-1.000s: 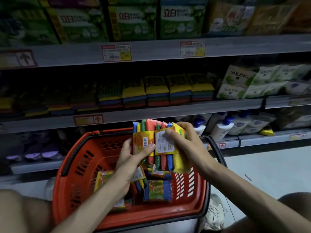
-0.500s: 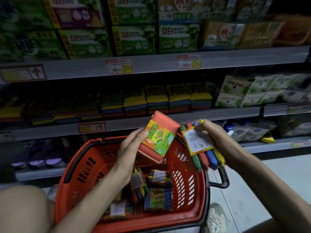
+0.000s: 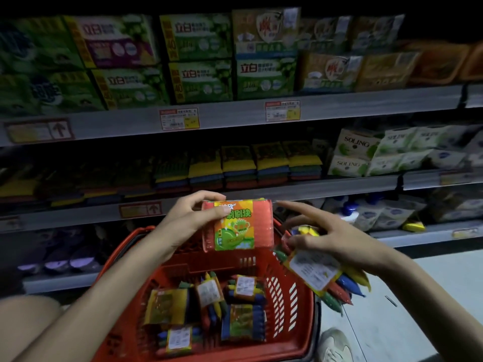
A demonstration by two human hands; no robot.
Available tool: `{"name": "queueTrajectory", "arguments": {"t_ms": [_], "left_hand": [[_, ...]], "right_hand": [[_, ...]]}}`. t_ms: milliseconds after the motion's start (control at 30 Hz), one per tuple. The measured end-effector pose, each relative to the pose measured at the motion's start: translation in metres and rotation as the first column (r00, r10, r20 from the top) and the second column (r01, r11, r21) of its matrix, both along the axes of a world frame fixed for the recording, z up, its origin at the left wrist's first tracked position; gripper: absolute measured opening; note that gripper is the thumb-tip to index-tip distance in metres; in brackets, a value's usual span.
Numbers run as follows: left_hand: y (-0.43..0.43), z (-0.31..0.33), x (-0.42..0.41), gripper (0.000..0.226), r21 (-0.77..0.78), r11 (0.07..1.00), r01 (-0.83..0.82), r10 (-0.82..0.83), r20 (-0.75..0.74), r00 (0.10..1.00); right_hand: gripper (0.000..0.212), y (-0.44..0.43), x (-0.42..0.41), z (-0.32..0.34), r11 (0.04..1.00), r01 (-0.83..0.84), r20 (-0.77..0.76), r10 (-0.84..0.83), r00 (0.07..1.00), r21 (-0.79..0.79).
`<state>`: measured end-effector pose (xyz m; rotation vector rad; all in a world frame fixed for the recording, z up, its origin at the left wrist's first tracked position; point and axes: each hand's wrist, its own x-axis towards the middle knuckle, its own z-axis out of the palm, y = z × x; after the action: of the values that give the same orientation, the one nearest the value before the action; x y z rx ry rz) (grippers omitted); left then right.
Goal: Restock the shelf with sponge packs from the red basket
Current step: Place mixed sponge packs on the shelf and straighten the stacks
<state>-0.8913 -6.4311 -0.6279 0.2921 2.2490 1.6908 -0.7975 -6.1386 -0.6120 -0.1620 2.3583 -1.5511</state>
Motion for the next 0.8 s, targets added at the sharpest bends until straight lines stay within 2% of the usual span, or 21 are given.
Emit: {"name": "queueTrajectory", "arguments": {"t_ms": [100, 200, 333, 400, 467, 533, 567, 633, 700, 733, 800], "left_hand": [[0.006, 0.002, -0.009, 0.06, -0.15, 0.989, -0.001, -0.016, -0.108, 0.994], [0.014, 0.006, -0.015, 0.071, -0.283, 0.957, 0.065, -0.112, -0.155, 0.982], [0.034, 0.02, -0.015, 0.06, -0.251, 0.958, 0.139, -0.183, -0.162, 0.97], [0.046, 0.025, -0.019, 0.063, -0.217, 0.973, 0.082, -0.128, -0.205, 0.97], [0.054, 0.026, -0.025, 0.068, -0.213, 0.977, -0.024, -0.029, -0.241, 0.97], [0.058, 0.028, -0.029, 0.064, -0.223, 0.967, -0.122, 0.062, -0.26, 0.964], [0.06, 0.029, -0.031, 0.058, -0.21, 0.964, -0.163, 0.106, -0.261, 0.96], [0.061, 0.028, -0.033, 0.047, -0.138, 0.962, -0.236, 0.204, -0.212, 0.956], [0.062, 0.022, -0.033, 0.04, -0.07, 0.95, -0.303, 0.294, -0.116, 0.949], [0.064, 0.019, -0.031, 0.041, -0.045, 0.941, -0.336, 0.332, -0.085, 0.939], [0.068, 0.012, -0.026, 0.047, -0.025, 0.921, -0.389, 0.388, -0.044, 0.921]], "right_hand": [[0.067, 0.007, -0.001, 0.003, 0.997, -0.001, 0.002, 0.001, 1.0, -0.078], [0.071, 0.012, -0.004, 0.003, 0.993, -0.017, 0.075, 0.026, 0.997, -0.114], [0.082, 0.009, -0.008, -0.008, 0.989, -0.082, 0.196, 0.105, 0.975, -0.123], [0.084, 0.004, -0.011, -0.014, 0.977, -0.093, 0.242, 0.139, 0.96, -0.193], [0.075, 0.0, -0.011, -0.019, 0.939, -0.116, 0.257, 0.205, 0.944, -0.325], [0.066, -0.004, -0.013, -0.027, 0.889, -0.115, 0.26, 0.251, 0.933, -0.443], [0.067, -0.009, -0.019, -0.028, 0.893, -0.09, 0.252, 0.219, 0.942, -0.441], [0.09, -0.022, -0.034, -0.026, 0.921, -0.069, 0.175, 0.146, 0.974, -0.384], [0.112, -0.03, -0.045, -0.029, 0.921, -0.209, 0.083, 0.249, 0.965, -0.329], [0.114, -0.031, -0.05, -0.034, 0.905, -0.26, 0.064, 0.298, 0.952, -0.336], [0.117, -0.04, -0.057, -0.032, 0.887, -0.252, 0.11, 0.316, 0.942, -0.386]]}}
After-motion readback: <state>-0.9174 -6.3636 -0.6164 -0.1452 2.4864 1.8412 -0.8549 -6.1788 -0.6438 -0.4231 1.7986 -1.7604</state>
